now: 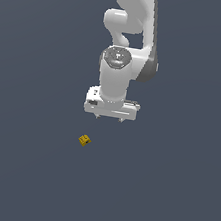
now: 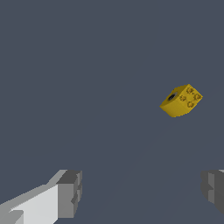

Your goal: Pick up the object and move it to a goal position.

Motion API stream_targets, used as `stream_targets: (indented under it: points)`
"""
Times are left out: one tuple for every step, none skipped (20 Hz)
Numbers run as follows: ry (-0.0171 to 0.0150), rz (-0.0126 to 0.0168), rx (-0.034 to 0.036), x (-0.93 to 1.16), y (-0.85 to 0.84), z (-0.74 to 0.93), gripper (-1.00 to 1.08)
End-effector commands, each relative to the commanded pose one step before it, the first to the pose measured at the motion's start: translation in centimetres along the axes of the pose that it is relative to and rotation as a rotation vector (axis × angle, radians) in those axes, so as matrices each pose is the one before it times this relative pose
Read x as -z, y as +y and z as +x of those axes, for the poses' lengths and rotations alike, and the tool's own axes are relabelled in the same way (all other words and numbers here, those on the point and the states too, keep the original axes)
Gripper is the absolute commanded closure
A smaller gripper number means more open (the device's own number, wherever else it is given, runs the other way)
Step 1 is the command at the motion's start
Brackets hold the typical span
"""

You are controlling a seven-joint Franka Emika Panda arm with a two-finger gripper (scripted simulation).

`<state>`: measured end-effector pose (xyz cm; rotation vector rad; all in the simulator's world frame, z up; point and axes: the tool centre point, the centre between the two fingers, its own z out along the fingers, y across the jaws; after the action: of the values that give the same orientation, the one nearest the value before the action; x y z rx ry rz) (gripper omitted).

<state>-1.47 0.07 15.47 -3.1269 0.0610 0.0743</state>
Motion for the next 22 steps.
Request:
stream_targets:
  points:
    - [0.0,0.0,0.0,0.0,0.001,0.0,-0.92]
    - [0.00106,-0.0005,0.00073,0.042,0.024,0.031,-0.92]
    - [0.0034,-0.00158,0.00235,0.141,0.056,0.083,-0.92]
    - [0.00534,-0.00251,0.00378,0.22,0.099,0.137,-0.92]
    - [0.00718,-0.00343,0.00531,0.299,0.132,0.182,-0.92]
    - [0.00871,-0.00425,0.00688,0.37,0.156,0.216,-0.92]
    - [0.00832,-0.00417,0.00728,0.363,0.143,0.2,-0.92]
    - [0.00578,-0.00298,0.00583,0.261,0.095,0.134,-0.92]
    - [0.00354,-0.0019,0.00432,0.17,0.048,0.074,-0.92]
    - [0.0016,-0.00091,0.00266,0.085,0.016,0.028,-0.92]
    - [0.00015,-0.00013,0.00096,0.017,-0.005,-0.005,-0.92]
    - [-0.00082,0.00043,-0.00076,-0.037,-0.017,-0.019,-0.92]
    - [-0.00109,0.00069,-0.00281,-0.07,0.004,-0.01,-0.92]
    - [-0.0006,0.00059,-0.00481,-0.078,0.036,0.023,-0.92]
    - [-0.00009,0.00049,-0.00699,-0.088,0.082,0.06,-0.92]
    - [0.00019,0.00049,-0.00904,-0.103,0.113,0.088,-0.92]
    - [0.0002,0.00059,-0.01107,-0.128,0.139,0.108,-0.92]
    - [0.00003,0.00076,-0.01299,-0.158,0.156,0.12,-0.92]
    - [-0.00012,0.0009,-0.01489,-0.187,0.174,0.134,-0.92]
    - [-0.00021,0.001,-0.01677,-0.213,0.194,0.15,-0.92]
    - [-0.00022,0.00105,-0.01854,-0.237,0.213,0.168,-0.92]
    - [-0.00016,0.00107,-0.02048,-0.26,0.236,0.191,-0.92]
